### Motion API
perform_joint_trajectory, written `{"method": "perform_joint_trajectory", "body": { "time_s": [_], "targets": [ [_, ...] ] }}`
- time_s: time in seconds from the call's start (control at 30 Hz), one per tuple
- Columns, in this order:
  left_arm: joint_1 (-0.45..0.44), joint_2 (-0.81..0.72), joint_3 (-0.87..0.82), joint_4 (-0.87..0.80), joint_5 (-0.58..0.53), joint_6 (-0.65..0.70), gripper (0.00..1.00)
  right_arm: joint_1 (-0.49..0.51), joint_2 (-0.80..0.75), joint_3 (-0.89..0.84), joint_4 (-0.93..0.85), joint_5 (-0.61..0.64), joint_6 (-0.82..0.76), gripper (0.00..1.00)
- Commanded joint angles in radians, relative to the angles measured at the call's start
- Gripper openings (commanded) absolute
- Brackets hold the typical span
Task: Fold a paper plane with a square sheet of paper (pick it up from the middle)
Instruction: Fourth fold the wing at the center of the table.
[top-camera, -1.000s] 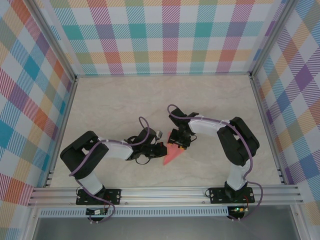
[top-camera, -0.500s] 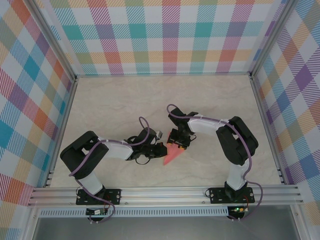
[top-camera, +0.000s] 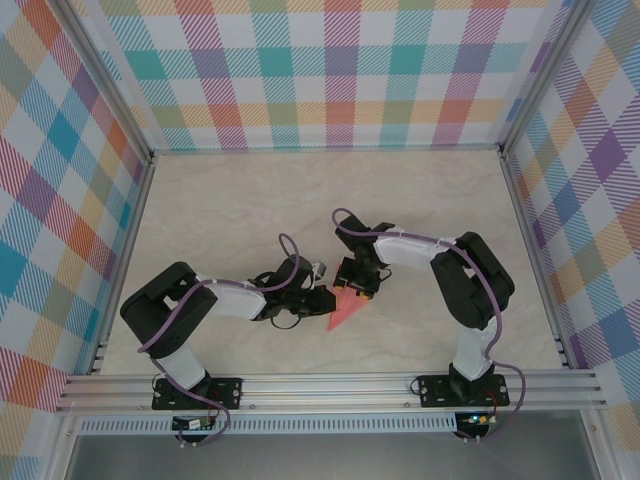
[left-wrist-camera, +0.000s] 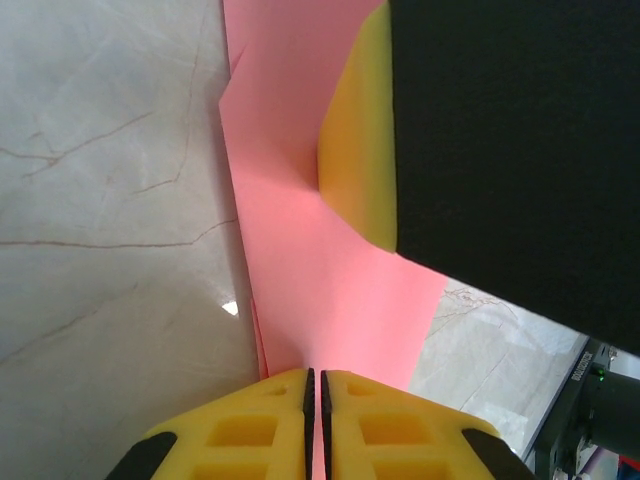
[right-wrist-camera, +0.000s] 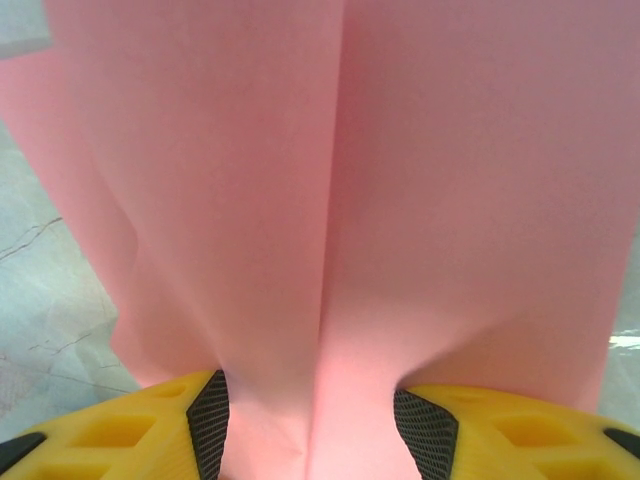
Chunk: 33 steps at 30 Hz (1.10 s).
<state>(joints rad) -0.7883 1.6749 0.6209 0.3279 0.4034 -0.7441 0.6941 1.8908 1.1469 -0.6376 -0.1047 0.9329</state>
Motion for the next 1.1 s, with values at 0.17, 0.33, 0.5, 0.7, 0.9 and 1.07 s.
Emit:
{"method": "perform_joint_trajectory", "body": {
  "time_s": [0.17,0.33,0.5,0.7,0.9,1.07],
  "targets": [
    [0.008,0.014,0.030,-0.013,-0.002,0.012,0.11,0.018,0.207,-0.112,-0.021,0.082,-0.018,0.55],
    [0.009,0.023,0.028,-0.019,-0.002,0.011,0.10,0.018,0.210,-0.111,-0.022,0.083,-0.016,0.55],
    [0.008,0.032,0.028,-0.040,-0.010,0.014,0.08,0.018,0.206,-0.110,-0.024,0.079,-0.016,0.55],
    [0.008,0.030,0.031,-0.120,-0.024,0.033,0.04,0.018,0.129,-0.092,-0.046,0.067,-0.029,0.55],
    [0.008,0.041,0.027,-0.200,-0.027,0.056,0.00,0.013,-0.050,-0.020,-0.101,0.065,-0.065,0.55],
    [0.008,0.059,0.022,-0.235,-0.025,0.074,0.00,-0.002,-0.193,0.022,-0.115,0.057,-0.097,0.56]
  ]
}}
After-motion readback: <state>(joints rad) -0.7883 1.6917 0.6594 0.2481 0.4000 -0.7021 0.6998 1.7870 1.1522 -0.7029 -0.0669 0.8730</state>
